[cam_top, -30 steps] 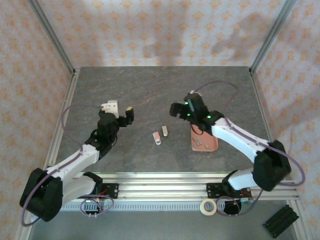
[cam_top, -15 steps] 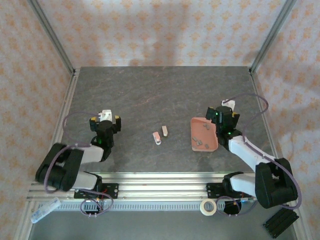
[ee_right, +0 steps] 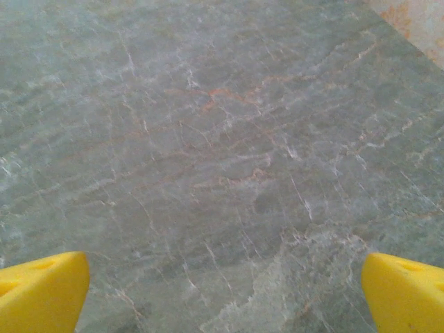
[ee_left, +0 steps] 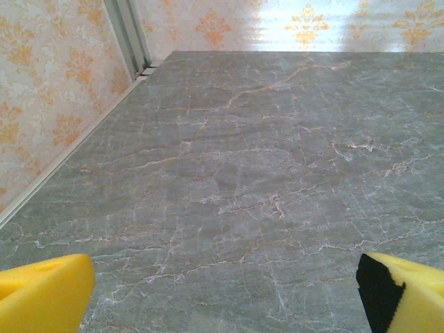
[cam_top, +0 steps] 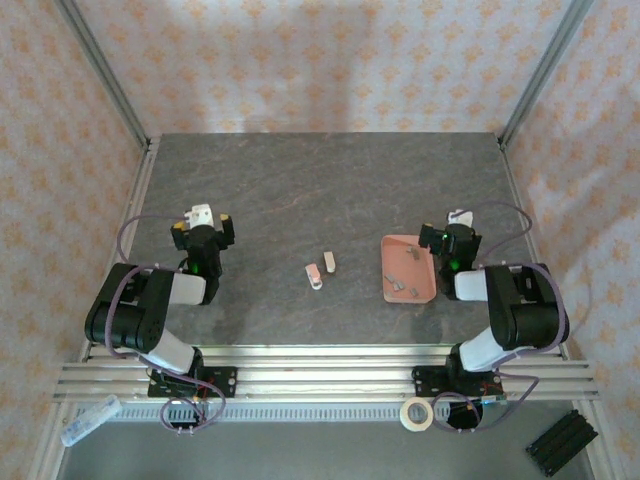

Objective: Load the staples into the stapler

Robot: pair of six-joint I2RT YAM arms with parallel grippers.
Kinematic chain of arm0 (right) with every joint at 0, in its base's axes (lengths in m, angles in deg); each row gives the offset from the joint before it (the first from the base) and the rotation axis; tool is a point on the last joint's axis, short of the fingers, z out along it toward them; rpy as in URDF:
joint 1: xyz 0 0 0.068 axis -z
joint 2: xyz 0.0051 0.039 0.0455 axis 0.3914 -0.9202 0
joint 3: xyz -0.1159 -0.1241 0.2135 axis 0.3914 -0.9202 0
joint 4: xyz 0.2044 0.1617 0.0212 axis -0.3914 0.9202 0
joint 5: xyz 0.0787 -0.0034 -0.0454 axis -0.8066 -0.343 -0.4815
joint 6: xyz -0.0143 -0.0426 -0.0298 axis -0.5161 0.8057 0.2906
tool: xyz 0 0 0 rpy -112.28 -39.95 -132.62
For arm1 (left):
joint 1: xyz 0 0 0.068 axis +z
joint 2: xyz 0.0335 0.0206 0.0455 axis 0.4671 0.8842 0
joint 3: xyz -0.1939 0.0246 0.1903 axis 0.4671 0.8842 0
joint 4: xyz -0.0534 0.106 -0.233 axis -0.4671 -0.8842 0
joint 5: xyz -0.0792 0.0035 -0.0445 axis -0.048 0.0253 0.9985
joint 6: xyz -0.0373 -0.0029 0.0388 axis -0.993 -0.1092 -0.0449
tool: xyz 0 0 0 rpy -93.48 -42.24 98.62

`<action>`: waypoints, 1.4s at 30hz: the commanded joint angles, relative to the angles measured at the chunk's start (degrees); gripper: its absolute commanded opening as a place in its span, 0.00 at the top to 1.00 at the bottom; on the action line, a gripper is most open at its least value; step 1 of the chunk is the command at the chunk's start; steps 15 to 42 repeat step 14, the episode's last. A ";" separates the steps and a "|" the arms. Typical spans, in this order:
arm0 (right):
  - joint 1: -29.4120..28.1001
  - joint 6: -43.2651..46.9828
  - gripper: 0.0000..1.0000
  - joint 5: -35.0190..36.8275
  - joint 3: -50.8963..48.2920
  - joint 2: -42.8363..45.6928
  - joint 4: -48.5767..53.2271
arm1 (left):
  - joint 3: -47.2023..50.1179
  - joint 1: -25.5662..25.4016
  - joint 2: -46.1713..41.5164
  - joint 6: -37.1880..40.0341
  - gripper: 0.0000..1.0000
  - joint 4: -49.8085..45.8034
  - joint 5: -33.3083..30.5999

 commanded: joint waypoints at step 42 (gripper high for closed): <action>0.68 -2.35 0.00 -1.28 2.52 0.42 -0.51 | -0.47 0.23 -0.12 -0.47 0.00 -0.49 1.52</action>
